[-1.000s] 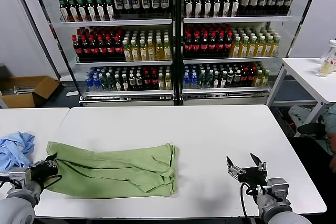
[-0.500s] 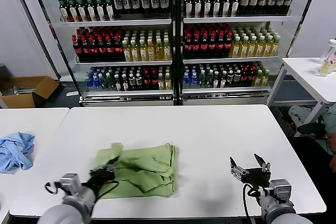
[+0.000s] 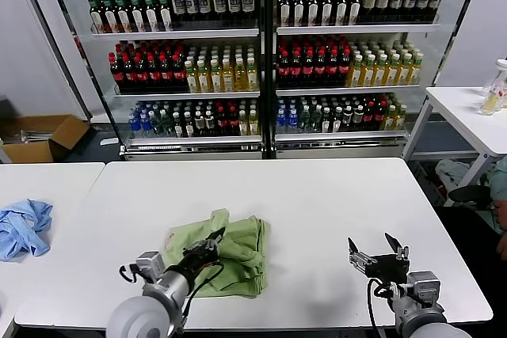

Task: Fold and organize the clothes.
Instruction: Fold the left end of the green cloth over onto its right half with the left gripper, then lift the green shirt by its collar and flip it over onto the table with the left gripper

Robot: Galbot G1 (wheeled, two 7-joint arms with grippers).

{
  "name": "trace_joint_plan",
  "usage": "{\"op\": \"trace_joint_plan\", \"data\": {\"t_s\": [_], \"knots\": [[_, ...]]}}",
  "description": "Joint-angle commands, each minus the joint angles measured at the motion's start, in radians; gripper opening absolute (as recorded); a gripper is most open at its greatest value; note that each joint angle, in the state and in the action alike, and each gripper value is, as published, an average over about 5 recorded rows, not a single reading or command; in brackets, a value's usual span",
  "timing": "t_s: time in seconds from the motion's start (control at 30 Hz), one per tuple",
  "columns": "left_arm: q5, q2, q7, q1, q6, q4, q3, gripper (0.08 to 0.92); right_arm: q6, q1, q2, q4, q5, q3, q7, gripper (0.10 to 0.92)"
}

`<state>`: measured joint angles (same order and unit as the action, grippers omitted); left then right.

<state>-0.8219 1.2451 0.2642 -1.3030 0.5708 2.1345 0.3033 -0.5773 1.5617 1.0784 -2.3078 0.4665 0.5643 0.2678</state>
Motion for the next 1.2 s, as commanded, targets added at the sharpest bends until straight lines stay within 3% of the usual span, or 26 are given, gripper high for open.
{"op": "trace_joint_plan", "data": {"t_s": [0.03,0.23,0.43,0.53,0.67,0.83,1.03,1.2], "knots": [[-0.012,0.052,0.012,0.091,0.005,-0.053,-0.09,0.091,0.0,0.0,0.0,0.002,-0.001,-0.001,0.002,0.823],[-0.006,0.095,0.012,0.107,0.0,-0.094,-0.131,0.112,0.0,-0.002,-0.003,0.008,-0.002,-0.004,0.003,0.823],[0.007,0.114,-0.024,0.067,-0.04,-0.03,-0.138,0.285,0.0,-0.017,-0.001,0.013,-0.001,-0.013,0.003,0.823],[0.019,0.067,-0.044,0.012,-0.061,0.064,-0.072,0.371,0.0,-0.032,0.001,0.018,0.001,-0.022,0.002,0.823],[0.062,-0.054,-0.044,-0.075,-0.077,0.119,0.093,0.484,0.0,-0.053,0.005,0.028,0.003,-0.033,0.0,0.823],[0.177,-0.154,-0.022,-0.18,-0.057,0.002,0.242,0.631,0.0,-0.063,0.008,0.035,0.005,-0.037,-0.006,0.823],[0.258,-0.115,0.011,-0.192,-0.047,-0.103,0.23,0.79,0.0,-0.054,0.003,0.033,0.006,-0.032,-0.008,0.823],[0.29,-0.083,0.015,-0.164,-0.048,-0.146,0.206,0.821,0.0,-0.054,-0.005,0.03,0.008,-0.03,-0.007,0.823]]}}
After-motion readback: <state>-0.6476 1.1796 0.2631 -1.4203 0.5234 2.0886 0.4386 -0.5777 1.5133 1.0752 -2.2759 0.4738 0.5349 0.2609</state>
